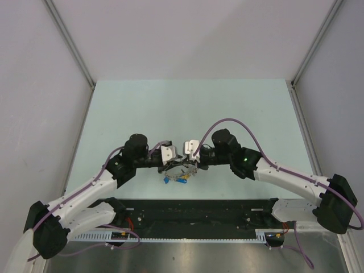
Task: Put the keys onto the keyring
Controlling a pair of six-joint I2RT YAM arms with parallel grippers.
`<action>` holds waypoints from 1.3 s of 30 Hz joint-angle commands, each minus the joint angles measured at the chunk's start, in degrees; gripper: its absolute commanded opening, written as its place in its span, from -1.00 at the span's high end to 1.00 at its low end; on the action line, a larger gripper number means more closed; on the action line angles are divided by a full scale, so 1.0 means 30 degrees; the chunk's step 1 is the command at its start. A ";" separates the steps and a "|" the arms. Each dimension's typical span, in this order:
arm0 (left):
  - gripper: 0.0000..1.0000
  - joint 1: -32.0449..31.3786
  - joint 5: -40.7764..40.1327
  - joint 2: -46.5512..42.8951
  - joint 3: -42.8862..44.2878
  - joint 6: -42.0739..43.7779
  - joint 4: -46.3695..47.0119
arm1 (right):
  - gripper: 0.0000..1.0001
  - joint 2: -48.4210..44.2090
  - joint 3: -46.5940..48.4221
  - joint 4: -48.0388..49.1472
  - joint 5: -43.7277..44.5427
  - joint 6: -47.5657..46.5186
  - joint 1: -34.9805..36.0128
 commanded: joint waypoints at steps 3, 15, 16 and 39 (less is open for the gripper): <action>0.30 0.0046 -0.3211 -0.0620 0.0225 -0.2512 0.3167 | 1.00 0.0226 0.0748 0.0910 0.0203 0.1523 -0.1057; -0.74 0.1480 -0.8135 -0.1350 0.0460 -0.6434 0.4427 | 1.00 0.1895 0.1918 0.2757 0.2280 0.3780 -0.5037; -0.80 0.1917 -0.8574 -0.1497 0.0518 -0.6730 0.4398 | 1.00 0.2100 0.2153 0.2904 0.2573 0.4274 -0.5449; -1.00 0.4324 -2.0883 -0.6798 0.1136 -1.1596 -0.2808 | 0.99 0.5412 -0.0538 0.1763 0.3075 1.2653 -0.7652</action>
